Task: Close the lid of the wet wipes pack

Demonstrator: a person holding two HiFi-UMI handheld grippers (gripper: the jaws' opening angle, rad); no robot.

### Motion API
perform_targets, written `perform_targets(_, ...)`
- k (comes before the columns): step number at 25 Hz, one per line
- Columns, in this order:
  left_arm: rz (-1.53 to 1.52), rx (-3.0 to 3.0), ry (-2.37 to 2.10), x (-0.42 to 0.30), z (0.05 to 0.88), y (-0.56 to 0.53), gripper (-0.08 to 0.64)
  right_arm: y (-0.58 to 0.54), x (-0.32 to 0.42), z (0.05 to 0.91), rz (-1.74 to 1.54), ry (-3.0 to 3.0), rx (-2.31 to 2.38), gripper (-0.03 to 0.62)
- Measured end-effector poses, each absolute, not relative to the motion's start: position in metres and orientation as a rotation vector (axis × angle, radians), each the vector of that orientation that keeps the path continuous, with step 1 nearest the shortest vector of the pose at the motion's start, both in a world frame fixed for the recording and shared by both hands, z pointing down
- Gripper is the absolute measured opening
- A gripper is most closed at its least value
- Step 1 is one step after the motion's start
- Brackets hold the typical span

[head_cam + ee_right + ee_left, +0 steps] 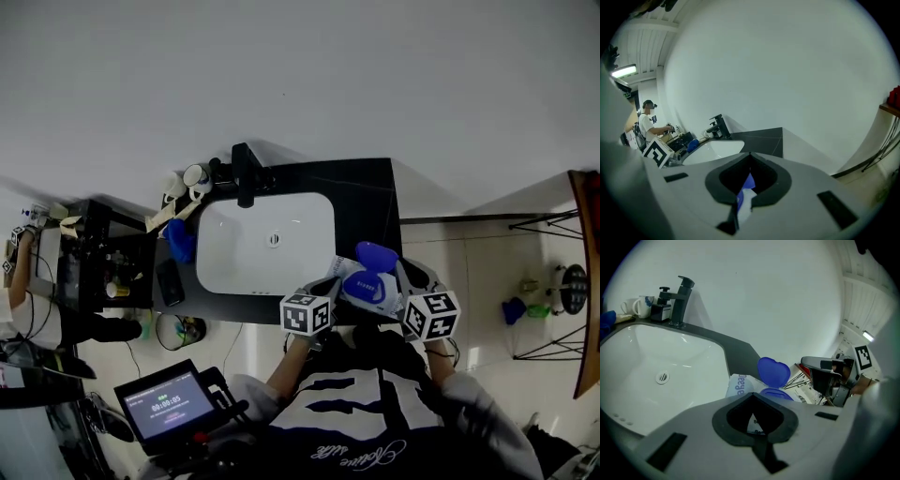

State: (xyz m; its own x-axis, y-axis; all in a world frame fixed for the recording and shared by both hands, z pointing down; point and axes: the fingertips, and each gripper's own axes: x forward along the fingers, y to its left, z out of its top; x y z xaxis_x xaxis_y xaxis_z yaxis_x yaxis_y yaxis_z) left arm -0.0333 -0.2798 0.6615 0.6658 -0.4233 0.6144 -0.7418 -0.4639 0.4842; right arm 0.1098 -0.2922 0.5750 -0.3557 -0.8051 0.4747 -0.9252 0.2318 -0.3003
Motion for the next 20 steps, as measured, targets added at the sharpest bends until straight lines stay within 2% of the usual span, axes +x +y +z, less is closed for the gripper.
perform_targets(12, 0.595, 2.048, -0.919, -0.036, 0.669, -0.28, 0.001, -0.322, 0.131, 0.644, 0.924, -2.181, 1.414, -0.002)
perform_targets(20, 0.584, 2.053, -0.923, -0.037, 0.669, -0.28, 0.002, -0.299, 0.092, 0.615, 0.911, -2.306, 1.263, -0.002)
